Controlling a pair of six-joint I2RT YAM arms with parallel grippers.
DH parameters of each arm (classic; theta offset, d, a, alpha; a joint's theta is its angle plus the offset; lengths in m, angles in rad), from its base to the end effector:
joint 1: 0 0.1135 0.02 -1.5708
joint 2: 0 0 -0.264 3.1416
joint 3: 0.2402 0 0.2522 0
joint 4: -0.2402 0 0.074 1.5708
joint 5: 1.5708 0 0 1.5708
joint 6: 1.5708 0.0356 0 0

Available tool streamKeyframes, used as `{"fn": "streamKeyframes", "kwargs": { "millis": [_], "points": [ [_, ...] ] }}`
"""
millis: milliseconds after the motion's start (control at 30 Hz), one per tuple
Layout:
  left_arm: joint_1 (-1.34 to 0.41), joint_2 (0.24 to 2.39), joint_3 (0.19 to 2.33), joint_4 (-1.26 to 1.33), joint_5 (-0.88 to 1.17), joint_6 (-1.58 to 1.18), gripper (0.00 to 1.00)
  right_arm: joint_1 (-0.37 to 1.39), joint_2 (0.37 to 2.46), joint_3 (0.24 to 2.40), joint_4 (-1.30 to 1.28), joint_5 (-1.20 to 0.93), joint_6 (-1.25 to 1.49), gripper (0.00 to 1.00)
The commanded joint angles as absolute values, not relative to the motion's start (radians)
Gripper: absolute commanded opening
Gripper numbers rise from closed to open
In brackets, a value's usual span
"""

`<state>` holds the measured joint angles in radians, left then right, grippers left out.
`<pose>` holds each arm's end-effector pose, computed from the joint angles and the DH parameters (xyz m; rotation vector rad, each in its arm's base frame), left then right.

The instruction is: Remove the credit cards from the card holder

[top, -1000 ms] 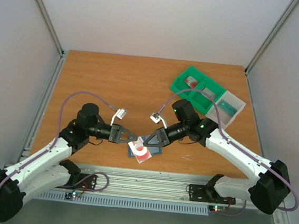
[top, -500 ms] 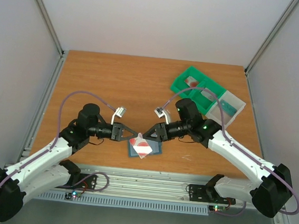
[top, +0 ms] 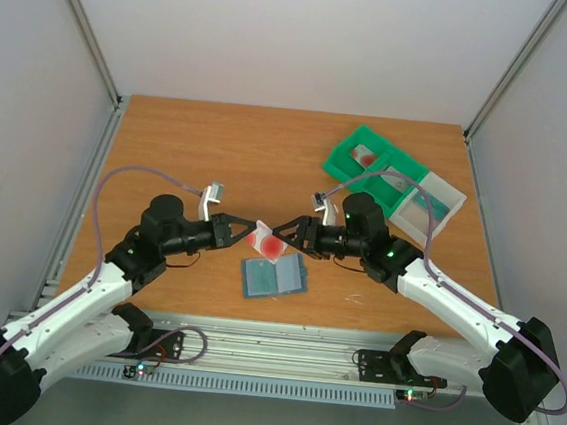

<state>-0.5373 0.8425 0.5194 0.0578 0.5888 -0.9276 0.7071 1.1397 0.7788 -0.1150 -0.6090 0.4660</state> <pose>0.1579 -0.1171 0.2625 0.0684 2.0934 -1.5032 0.1782 0.1790 0.2757 -0.6808 2.1267 1.3140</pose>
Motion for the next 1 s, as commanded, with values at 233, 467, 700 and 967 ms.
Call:
{"fn": "streamKeyframes", "kwargs": {
  "millis": [233, 467, 700, 967],
  "points": [
    [-0.534, 0.777, 0.519, 0.229, 0.340, -1.041, 0.01, 0.707, 1.160, 0.725, 0.167, -0.608, 0.662, 0.69],
    [-0.534, 0.760, 0.499, 0.225, 0.287, -1.089, 0.00, 0.707, 1.152, 0.716, 0.145, -0.554, 0.670, 0.81],
    [-0.534, 0.763, 0.515, 0.227, 0.292, -1.090, 0.00, 0.707, 1.164, 0.711, 0.223, -0.582, 0.700, 0.53],
    [-0.533, 0.752, 0.485, 0.286, 0.277, -1.121, 0.00, 0.706, 1.184, 0.663, 0.368, -0.589, 0.763, 0.21]
  ]
}}
